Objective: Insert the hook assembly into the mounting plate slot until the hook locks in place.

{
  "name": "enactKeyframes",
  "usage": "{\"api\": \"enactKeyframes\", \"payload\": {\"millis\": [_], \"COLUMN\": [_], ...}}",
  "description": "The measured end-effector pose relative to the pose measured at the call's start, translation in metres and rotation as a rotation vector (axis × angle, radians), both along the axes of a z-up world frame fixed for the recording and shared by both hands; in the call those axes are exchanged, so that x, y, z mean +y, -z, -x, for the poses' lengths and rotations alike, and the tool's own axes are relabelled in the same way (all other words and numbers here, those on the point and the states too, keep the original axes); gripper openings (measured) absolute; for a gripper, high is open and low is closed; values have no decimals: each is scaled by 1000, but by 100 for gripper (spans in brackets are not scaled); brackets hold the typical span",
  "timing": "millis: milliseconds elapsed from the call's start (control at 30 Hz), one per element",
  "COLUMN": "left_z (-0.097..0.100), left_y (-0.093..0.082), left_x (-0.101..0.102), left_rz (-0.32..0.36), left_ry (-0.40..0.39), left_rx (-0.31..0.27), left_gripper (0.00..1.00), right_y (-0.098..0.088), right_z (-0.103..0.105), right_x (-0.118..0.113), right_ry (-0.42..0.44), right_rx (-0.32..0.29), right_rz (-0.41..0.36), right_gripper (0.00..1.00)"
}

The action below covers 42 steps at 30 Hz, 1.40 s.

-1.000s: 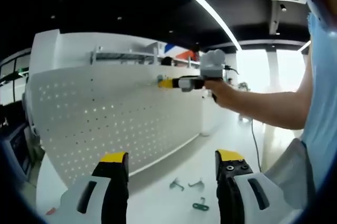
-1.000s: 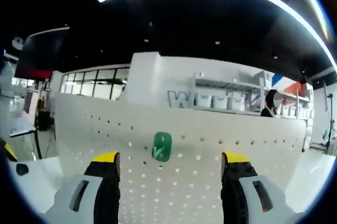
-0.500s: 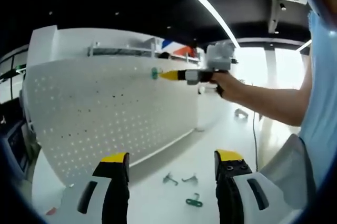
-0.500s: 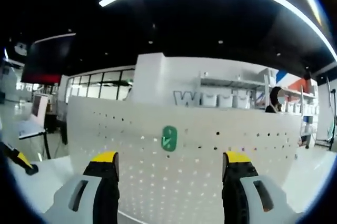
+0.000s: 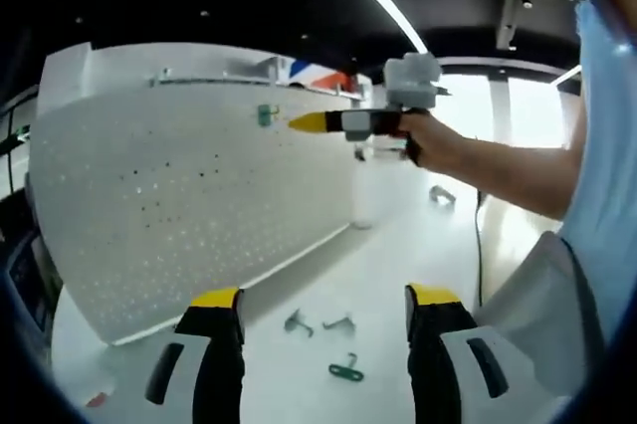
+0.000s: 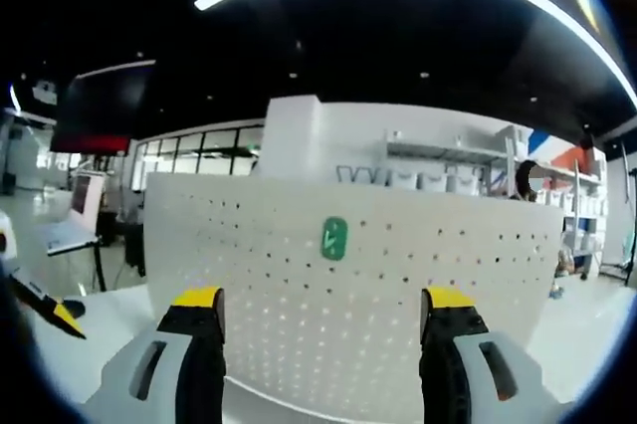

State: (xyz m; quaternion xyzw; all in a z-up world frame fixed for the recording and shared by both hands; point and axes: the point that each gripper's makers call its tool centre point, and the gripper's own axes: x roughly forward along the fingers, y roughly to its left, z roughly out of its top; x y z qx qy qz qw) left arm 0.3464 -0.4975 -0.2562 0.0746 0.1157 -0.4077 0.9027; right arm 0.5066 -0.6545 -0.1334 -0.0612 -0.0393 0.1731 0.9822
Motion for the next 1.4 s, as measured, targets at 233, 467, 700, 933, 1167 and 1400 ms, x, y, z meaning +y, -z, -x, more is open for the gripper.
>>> {"api": "enactKeyframes", "payload": {"millis": [233, 467, 700, 933, 1167, 1400], "left_z": [7, 12, 16, 16, 13, 11], "left_y": [17, 31, 47, 54, 63, 72], "left_x": [-10, -17, -28, -29, -24, -26], "left_rz": [-29, -53, -86, -120, -153, -191], "left_ry": [22, 39, 68, 74, 52, 51], "left_rx": [33, 61, 91, 101, 126, 147], "left_gripper": [66, 65, 65, 62, 56, 54], "right_y": [13, 21, 13, 16, 23, 24], "right_z": [10, 16, 16, 16, 17, 17], "right_x": [3, 1, -1, -2, -3, -9], "right_ry": [-19, -23, -22, -23, -27, -18], "right_rx": [19, 40, 21, 24, 39, 39], "right_rz": [9, 5, -4, -2, -2, -6], "right_gripper": [81, 80, 80, 79, 79, 79]}}
